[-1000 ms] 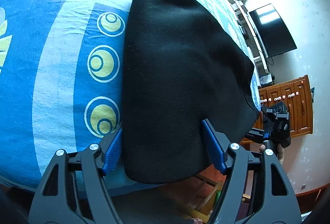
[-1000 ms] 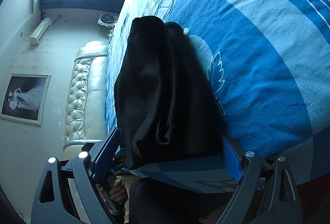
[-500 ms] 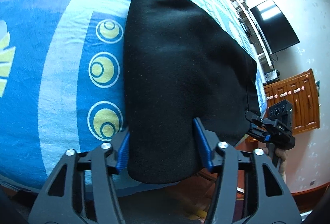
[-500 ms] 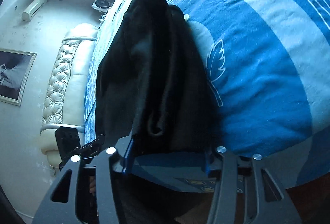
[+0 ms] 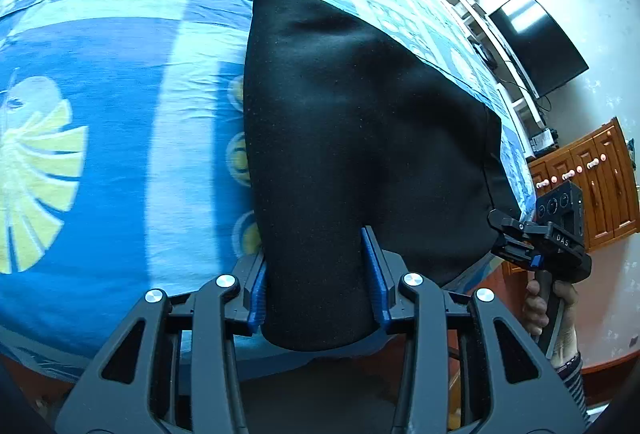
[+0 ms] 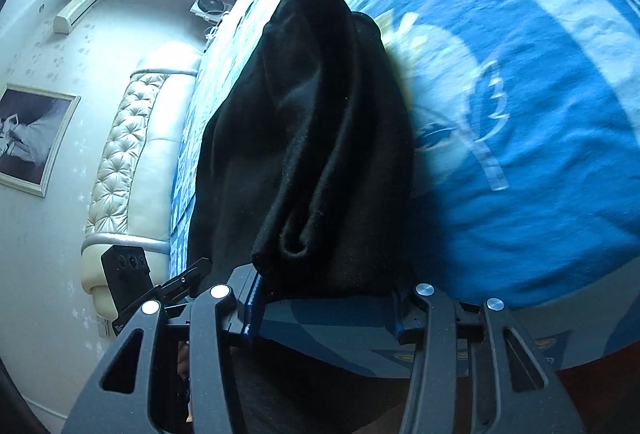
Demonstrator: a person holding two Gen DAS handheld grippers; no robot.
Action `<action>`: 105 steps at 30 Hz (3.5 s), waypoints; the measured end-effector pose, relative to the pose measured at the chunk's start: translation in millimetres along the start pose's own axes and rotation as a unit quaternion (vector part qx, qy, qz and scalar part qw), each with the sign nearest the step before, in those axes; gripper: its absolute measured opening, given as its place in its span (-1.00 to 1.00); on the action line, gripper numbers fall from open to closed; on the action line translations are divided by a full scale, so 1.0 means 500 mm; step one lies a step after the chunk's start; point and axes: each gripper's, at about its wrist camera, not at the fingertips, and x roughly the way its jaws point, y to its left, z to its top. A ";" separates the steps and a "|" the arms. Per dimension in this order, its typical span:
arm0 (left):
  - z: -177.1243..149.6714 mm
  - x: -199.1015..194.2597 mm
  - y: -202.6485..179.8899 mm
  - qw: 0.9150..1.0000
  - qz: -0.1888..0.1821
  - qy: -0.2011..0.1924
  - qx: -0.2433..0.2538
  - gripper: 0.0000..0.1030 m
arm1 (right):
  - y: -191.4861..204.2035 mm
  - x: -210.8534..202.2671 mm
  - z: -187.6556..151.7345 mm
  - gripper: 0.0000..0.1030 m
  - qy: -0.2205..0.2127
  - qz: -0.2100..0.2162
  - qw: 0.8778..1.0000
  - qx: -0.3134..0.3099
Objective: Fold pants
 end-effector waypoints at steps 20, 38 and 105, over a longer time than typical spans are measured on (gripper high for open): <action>-0.039 -0.160 0.180 0.996 0.063 -0.032 -0.059 -0.23 | 0.118 0.175 -0.006 -0.08 0.079 0.026 0.995 -0.053; -0.041 -0.153 0.205 0.995 0.057 -0.035 -0.068 -0.14 | 0.096 0.174 -0.021 -0.10 0.087 0.041 0.994 -0.054; 0.311 -0.067 0.375 0.993 0.059 -0.085 -0.049 -0.41 | 0.131 0.356 0.299 -0.31 0.021 0.085 0.995 -0.048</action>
